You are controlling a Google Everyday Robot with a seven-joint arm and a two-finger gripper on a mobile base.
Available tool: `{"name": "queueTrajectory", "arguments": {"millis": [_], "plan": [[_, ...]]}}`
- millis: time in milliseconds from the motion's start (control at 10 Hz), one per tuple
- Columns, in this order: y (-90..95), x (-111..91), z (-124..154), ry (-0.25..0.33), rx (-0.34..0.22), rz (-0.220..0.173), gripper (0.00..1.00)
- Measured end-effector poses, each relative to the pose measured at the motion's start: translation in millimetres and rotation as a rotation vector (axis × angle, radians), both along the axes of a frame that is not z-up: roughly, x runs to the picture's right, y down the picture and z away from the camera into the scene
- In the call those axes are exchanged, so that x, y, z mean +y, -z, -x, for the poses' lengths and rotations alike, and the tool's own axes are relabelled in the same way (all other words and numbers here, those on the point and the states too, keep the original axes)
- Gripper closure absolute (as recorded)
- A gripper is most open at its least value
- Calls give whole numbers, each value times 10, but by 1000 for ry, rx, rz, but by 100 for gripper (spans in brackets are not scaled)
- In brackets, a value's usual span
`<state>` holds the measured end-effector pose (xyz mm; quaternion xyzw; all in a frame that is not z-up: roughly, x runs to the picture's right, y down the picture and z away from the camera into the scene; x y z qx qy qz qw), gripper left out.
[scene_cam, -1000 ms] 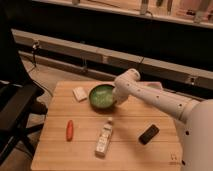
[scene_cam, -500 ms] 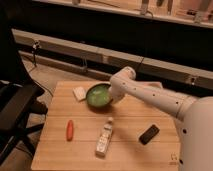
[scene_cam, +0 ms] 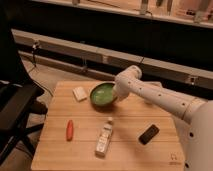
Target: Pick up the ceramic bowl
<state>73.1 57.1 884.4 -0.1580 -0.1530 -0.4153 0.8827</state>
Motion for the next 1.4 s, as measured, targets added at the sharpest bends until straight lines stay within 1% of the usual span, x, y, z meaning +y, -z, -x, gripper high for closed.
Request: {"name": "queueTrajectory", "arguments": {"millis": [100, 200, 600, 700, 900, 1100, 1400], "plan": [[9, -14, 56, 1, -2, -1, 100], [14, -26, 39, 2, 0, -5, 100], [68, -116, -231, 8, 1, -29, 100], [80, -131, -202, 12, -1, -32, 100], [94, -160, -17, 10, -2, -38, 100], [107, -190, 9, 11, 0, -46, 100], [125, -227, -256, 16, 2, -57, 100]]}}
